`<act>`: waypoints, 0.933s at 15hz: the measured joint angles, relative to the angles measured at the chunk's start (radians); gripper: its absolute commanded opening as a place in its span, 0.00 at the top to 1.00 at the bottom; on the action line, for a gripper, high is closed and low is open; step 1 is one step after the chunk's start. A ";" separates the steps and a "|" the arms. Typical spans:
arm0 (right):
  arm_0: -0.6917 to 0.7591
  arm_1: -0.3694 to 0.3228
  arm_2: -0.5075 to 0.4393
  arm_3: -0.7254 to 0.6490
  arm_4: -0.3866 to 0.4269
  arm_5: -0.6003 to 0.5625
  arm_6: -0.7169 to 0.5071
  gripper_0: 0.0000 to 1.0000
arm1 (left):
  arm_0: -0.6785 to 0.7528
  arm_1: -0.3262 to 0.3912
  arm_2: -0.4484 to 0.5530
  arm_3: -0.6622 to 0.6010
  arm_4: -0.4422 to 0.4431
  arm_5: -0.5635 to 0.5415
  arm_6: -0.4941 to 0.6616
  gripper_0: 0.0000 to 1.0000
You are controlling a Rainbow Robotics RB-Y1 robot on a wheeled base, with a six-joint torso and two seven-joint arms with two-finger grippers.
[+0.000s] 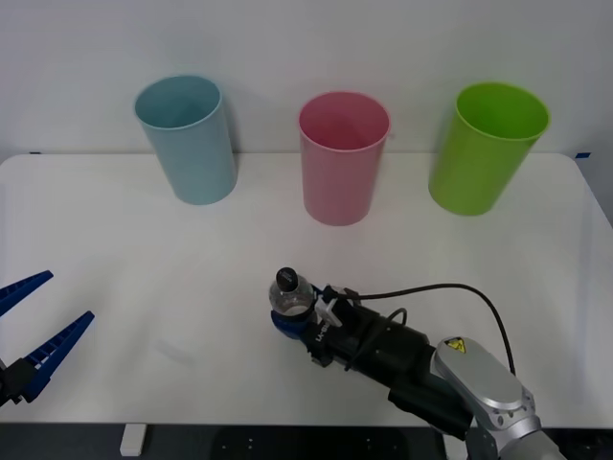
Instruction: Grasp the object on the table and drop it into the matching bin: aluminum can to the light blue bin, PET bottle to the pink bin.
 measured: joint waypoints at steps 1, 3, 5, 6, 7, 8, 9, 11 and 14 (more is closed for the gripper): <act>0.000 0.000 0.000 -0.001 -0.001 0.000 0.000 1.00 | 0.000 0.000 0.000 0.000 0.000 0.000 0.000 0.00; 0.000 -0.002 -0.005 -0.012 -0.002 0.000 -0.002 1.00 | 0.000 0.000 0.000 0.000 0.000 0.000 0.000 0.00; 0.000 -0.003 -0.015 -0.032 -0.005 0.000 -0.009 1.00 | 0.000 0.000 0.000 0.000 0.000 0.000 0.000 0.00; 0.001 -0.011 -0.021 -0.047 -0.012 0.001 -0.013 1.00 | 0.000 0.000 0.000 0.000 0.000 0.000 0.000 0.00; 0.001 -0.025 -0.022 -0.065 -0.028 0.002 -0.019 1.00 | 0.000 0.000 0.000 0.000 0.000 0.000 0.000 0.00; 0.001 -0.044 -0.022 -0.089 -0.050 0.004 -0.026 1.00 | 0.000 0.000 0.000 0.000 0.000 0.000 0.000 0.00; 0.004 -0.065 -0.022 -0.111 -0.072 0.006 -0.033 1.00 | 0.000 0.000 0.000 0.000 0.000 0.000 0.000 0.00; 0.022 -0.112 -0.025 -0.175 -0.111 0.026 -0.058 1.00 | 0.000 0.000 0.000 0.000 0.000 0.000 0.000 0.00; 0.066 -0.180 -0.038 -0.308 -0.118 0.084 -0.169 1.00 | 0.000 0.000 0.000 0.000 0.000 0.000 0.000 0.00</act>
